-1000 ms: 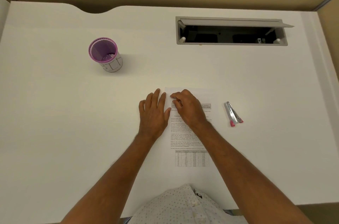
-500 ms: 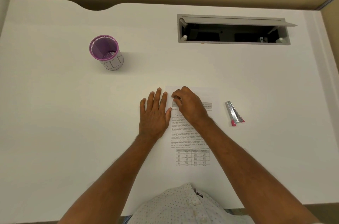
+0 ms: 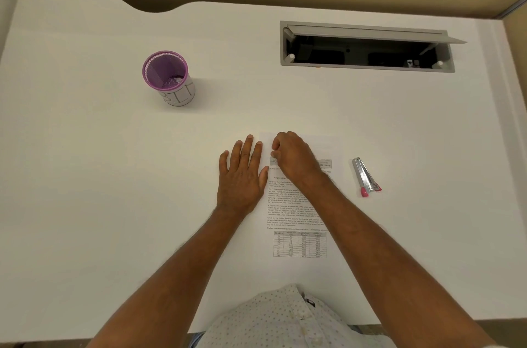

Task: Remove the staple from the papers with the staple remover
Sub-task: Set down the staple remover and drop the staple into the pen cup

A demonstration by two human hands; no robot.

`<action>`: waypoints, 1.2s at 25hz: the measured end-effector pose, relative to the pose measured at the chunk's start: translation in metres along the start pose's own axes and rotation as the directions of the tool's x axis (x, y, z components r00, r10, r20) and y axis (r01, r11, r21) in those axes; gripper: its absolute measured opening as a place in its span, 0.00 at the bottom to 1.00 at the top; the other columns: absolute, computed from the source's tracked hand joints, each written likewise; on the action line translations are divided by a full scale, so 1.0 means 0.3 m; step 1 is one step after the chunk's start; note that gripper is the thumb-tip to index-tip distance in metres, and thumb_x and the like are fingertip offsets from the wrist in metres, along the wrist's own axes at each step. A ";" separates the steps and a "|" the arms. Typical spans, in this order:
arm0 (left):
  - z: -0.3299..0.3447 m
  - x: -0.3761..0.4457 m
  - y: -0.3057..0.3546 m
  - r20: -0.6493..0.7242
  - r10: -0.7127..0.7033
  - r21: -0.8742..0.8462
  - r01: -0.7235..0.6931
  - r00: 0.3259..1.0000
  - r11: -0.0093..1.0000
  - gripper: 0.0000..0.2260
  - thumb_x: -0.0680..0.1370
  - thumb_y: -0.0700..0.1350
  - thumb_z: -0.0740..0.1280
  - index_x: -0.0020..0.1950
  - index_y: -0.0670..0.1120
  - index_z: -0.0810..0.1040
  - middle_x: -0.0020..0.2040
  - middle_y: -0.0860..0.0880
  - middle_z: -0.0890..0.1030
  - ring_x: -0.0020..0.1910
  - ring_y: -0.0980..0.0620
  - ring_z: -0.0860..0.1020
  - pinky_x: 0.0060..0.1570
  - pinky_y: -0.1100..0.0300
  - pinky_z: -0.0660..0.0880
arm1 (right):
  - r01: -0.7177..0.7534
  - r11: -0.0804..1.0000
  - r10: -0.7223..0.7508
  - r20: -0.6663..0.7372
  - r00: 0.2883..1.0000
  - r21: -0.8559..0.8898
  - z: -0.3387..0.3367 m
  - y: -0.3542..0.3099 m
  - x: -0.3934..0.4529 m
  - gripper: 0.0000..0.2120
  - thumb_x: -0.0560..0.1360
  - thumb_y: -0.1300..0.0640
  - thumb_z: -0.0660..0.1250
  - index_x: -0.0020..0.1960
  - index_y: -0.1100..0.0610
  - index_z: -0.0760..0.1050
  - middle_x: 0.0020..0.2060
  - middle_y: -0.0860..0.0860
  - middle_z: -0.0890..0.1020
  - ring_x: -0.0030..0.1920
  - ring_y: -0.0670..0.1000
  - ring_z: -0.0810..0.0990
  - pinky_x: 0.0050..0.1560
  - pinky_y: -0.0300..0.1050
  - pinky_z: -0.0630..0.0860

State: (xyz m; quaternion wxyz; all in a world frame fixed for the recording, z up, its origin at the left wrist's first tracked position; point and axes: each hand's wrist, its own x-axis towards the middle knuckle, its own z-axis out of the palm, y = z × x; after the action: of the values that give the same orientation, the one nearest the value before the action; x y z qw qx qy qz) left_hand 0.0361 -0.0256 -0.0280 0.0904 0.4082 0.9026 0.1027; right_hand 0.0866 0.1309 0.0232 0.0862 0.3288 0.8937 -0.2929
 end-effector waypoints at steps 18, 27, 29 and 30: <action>-0.268 0.270 -0.199 -0.256 -0.680 -0.613 0.429 0.687 0.664 0.32 0.75 0.52 0.76 0.74 0.43 0.68 0.72 0.42 0.73 0.70 0.42 0.72 0.67 0.44 0.73 | 0.057 0.880 -0.068 0.007 0.998 0.472 -0.235 -0.413 0.254 0.01 0.78 0.56 0.73 0.50 0.52 0.82 0.43 0.46 0.86 0.33 0.45 0.85 0.37 0.38 0.76; -0.326 0.460 -0.375 -0.242 -0.729 -0.824 0.261 0.641 0.503 0.49 0.68 0.54 0.82 0.80 0.47 0.58 0.77 0.44 0.67 0.75 0.44 0.68 0.66 0.53 0.75 | 0.399 0.913 -0.402 -0.027 0.915 -0.084 -0.173 -0.739 0.460 0.09 0.81 0.54 0.69 0.60 0.51 0.81 0.56 0.50 0.85 0.52 0.51 0.83 0.52 0.40 0.80; -0.327 0.476 -0.391 -0.218 -0.716 -0.850 0.232 0.663 0.473 0.47 0.69 0.53 0.82 0.81 0.47 0.58 0.77 0.44 0.69 0.74 0.44 0.70 0.67 0.46 0.78 | 0.417 0.895 -0.417 0.031 0.908 -0.162 -0.154 -0.757 0.484 0.11 0.82 0.54 0.67 0.63 0.52 0.80 0.59 0.51 0.84 0.54 0.52 0.83 0.54 0.42 0.80; -0.325 0.478 -0.397 -0.212 -0.715 -0.858 0.224 0.667 0.463 0.46 0.70 0.52 0.81 0.80 0.46 0.59 0.76 0.44 0.69 0.73 0.44 0.71 0.66 0.44 0.78 | 0.421 0.889 -0.419 0.052 0.907 -0.180 -0.146 -0.761 0.489 0.12 0.83 0.54 0.66 0.64 0.52 0.80 0.59 0.52 0.84 0.55 0.52 0.83 0.55 0.42 0.80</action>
State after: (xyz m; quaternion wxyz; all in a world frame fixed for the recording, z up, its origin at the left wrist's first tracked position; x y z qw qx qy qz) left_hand -0.1667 -0.0051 0.0237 0.0193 -0.0019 0.8281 0.5602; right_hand -0.1703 0.0954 0.1144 0.0565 0.1167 0.9666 -0.2211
